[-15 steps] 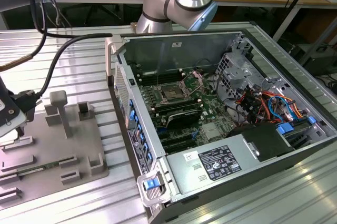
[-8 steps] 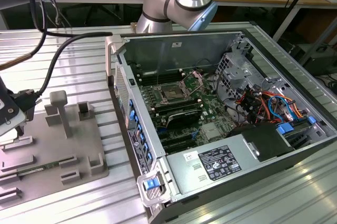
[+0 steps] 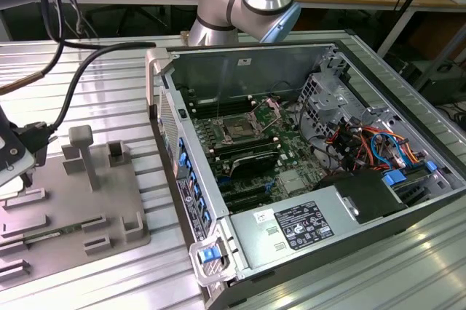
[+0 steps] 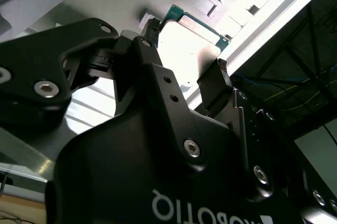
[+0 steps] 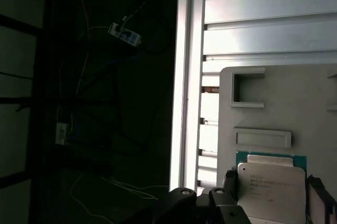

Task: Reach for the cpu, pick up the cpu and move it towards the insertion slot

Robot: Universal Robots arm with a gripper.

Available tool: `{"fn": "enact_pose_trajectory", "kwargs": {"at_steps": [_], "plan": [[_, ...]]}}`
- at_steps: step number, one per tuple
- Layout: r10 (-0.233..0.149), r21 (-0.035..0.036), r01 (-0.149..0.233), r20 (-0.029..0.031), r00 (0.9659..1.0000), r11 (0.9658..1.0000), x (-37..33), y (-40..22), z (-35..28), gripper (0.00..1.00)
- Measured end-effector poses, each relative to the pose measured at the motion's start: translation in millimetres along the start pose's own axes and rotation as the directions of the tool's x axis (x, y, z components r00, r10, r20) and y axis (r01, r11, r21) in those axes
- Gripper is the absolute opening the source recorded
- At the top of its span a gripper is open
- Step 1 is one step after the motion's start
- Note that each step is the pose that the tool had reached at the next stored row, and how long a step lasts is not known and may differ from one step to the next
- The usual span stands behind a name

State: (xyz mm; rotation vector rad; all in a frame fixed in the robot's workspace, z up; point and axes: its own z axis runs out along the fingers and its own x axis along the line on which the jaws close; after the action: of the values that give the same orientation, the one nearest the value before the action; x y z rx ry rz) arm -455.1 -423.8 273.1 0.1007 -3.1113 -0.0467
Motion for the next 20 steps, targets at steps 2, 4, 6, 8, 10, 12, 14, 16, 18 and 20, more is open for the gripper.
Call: {"fn": "enact_pose_trajectory", "kwargs": {"at_steps": [2,4,6,8,10,12,14,16,18,20], "plan": [[0.000,-0.0004,0.000,0.0002,1.0000,1.0000,0.0,0.0,-1.2,0.55],[0.000,-0.0004,0.000,-0.0002,1.0000,1.0000,0.0,0.0,-1.4,0.55],[0.000,-0.0004,0.000,-0.0003,1.0000,1.0000,-0.1,0.0,-1.4,0.55],[0.000,-0.0004,0.000,-0.0002,1.0000,1.0000,-0.1,0.0,-1.6,0.55],[0.000,-0.0003,0.000,-0.0006,1.0000,1.0000,0.0,0.0,-2.8,0.55],[0.000,-0.0004,0.000,-0.0003,1.0000,1.0000,0.0,0.1,-4.1,0.55],[0.000,-0.0004,0.000,-0.0002,1.0000,1.0000,0.1,0.1,-5.7,0.55],[0.000,-0.0004,0.000,-0.0003,1.0000,1.0000,0.1,0.2,-7.4,0.55],[0.000,-0.0005,0.000,-0.0003,1.0000,1.0000,0.2,0.2,-9.7,0.55],[0.000,-0.0007,0.000,-0.0001,1.0000,1.0000,0.2,0.3,-10.3,0.55]]}}
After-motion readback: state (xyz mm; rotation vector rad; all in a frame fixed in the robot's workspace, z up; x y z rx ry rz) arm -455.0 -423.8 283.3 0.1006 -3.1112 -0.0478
